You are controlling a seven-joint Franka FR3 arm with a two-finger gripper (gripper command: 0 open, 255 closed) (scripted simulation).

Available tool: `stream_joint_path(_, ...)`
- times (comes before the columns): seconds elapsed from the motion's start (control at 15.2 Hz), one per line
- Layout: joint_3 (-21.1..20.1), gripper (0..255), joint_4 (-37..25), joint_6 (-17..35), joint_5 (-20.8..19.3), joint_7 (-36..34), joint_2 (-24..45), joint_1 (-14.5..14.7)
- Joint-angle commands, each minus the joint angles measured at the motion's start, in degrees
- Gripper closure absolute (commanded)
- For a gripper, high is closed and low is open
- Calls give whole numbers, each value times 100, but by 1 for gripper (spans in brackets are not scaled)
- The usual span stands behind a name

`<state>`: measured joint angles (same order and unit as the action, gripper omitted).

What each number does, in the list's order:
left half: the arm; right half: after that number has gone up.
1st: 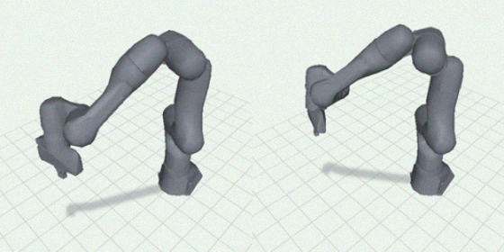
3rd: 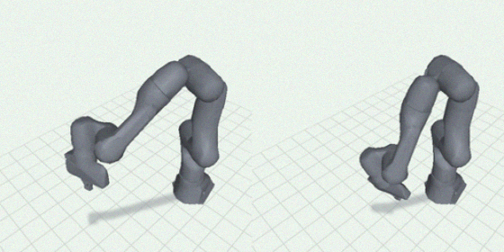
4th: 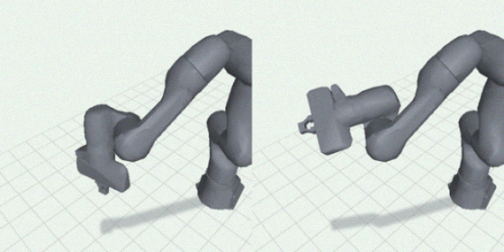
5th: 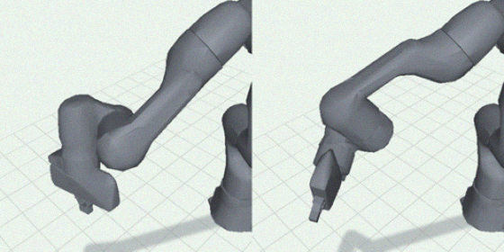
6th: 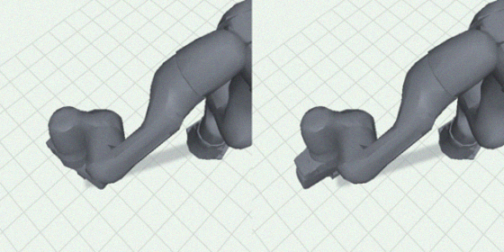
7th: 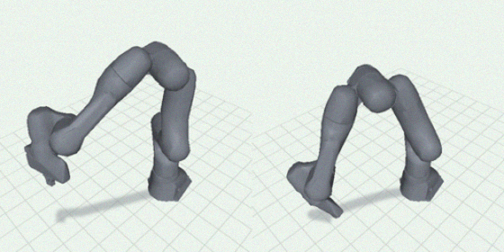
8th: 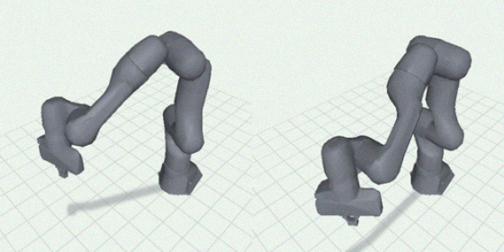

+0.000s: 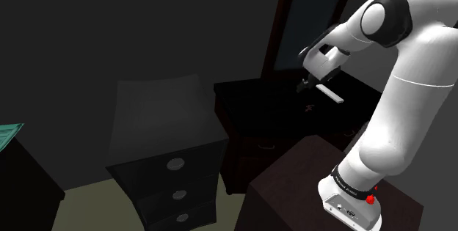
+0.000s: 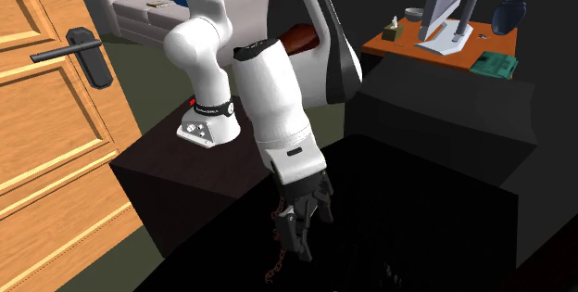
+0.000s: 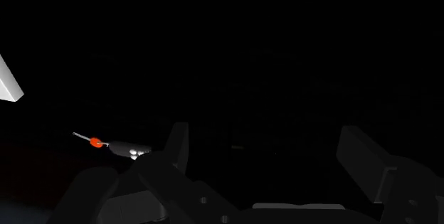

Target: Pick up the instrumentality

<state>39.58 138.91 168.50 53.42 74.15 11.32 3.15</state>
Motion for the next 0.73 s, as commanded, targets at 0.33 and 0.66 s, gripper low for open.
stream_joint_path(0.33,-965,0,-494,24,2107,1828,751,-896)
stream_joint_path(0.66,-1082,255,-571,30,2417,2102,881,-996)
